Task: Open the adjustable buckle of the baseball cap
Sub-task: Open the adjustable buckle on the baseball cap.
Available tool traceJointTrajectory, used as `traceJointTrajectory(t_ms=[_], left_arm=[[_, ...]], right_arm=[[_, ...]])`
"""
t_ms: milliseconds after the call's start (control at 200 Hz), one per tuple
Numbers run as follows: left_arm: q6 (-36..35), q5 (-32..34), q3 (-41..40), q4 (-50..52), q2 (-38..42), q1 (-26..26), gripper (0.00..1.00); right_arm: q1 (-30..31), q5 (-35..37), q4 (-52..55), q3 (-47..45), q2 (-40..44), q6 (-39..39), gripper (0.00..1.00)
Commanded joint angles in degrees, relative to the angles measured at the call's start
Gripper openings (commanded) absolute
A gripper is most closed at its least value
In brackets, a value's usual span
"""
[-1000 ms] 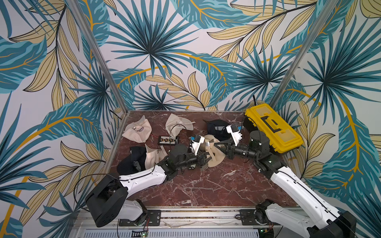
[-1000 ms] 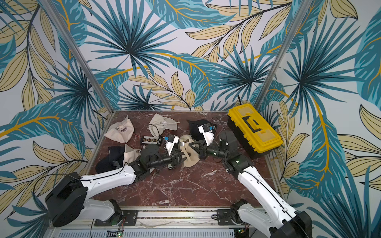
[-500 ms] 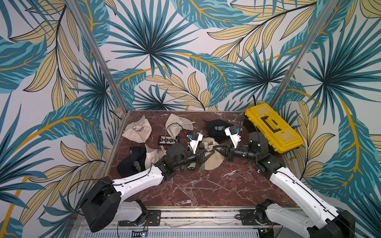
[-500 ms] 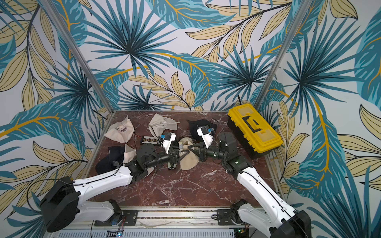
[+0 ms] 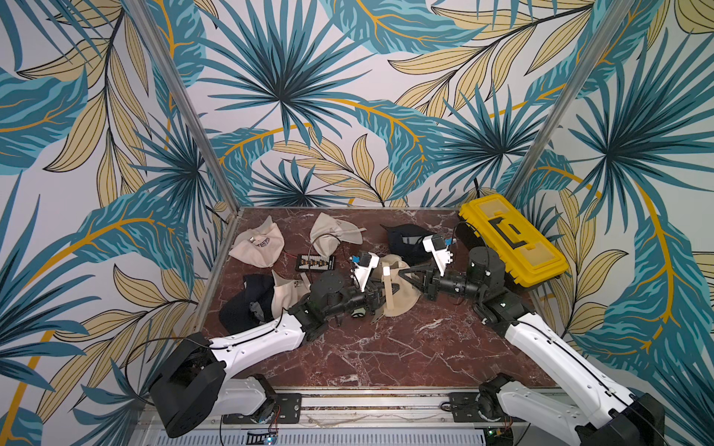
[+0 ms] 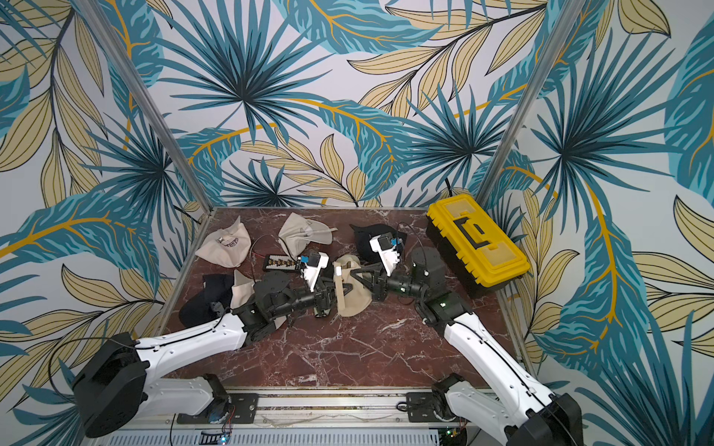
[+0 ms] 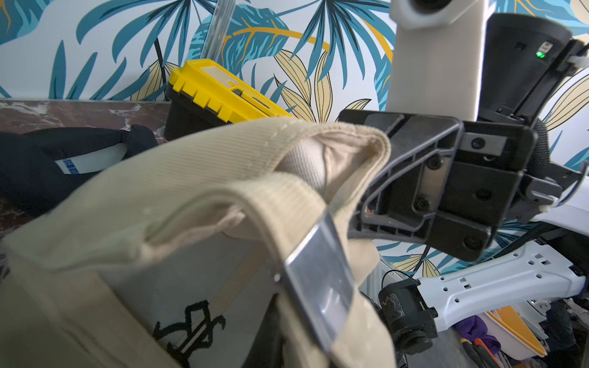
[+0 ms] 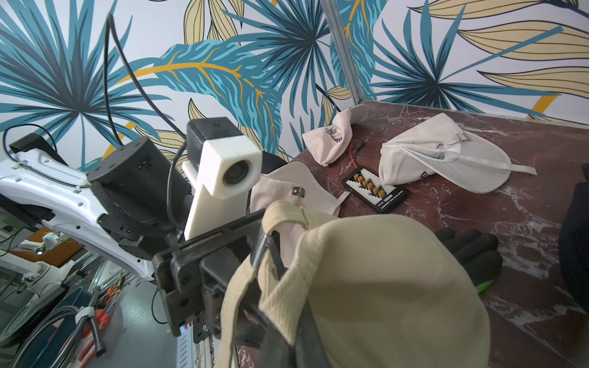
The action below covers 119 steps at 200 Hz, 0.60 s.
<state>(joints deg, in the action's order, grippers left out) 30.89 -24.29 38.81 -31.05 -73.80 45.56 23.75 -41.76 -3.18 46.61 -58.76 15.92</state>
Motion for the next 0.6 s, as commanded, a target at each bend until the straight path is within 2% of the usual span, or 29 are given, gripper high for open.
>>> traceJointTrajectory(t_ms=[0, 110, 140, 225, 265, 315, 446, 591], left_arm=[[-1.3, -1.0, -0.3, -0.9, 1.6, 0.2, 0.12], [-1.3, -1.0, -0.3, -0.8, 1.6, 0.1, 0.06], [-1.3, -1.1, -0.3, -0.9, 1.7, 0.1, 0.02], [-1.8, -1.2, -0.5, -0.8, 1.8, 0.2, 0.00], [-2.3, -1.2, -0.7, -0.8, 1.8, 0.1, 0.00], [-3.2, -0.8, -1.1, -0.9, 1.6, 0.1, 0.00], [-6.5, 0.2, -1.6, -0.8, 0.6, 0.1, 0.00], [-10.6, 0.0, -0.8, -0.8, -1.9, 0.2, 0.00]], right_arm=[[-0.1, -3.8, -4.2, -1.4, -0.5, 1.1, 0.00], [-0.1, -3.2, -2.7, -1.9, -0.4, 0.4, 0.01], [-0.1, -2.5, -1.7, -1.9, -0.5, -0.2, 0.07], [-0.1, 1.3, 1.7, -1.6, 0.1, -2.0, 0.41], [-0.2, 3.6, 3.2, -1.4, 0.8, -2.6, 0.50], [-0.1, 6.2, 4.2, -1.0, 1.8, -2.6, 0.55], [-0.1, 6.8, 6.6, 0.1, 3.9, -0.9, 0.57], [-0.1, 5.6, 13.1, 3.2, 6.2, 2.4, 0.48]])
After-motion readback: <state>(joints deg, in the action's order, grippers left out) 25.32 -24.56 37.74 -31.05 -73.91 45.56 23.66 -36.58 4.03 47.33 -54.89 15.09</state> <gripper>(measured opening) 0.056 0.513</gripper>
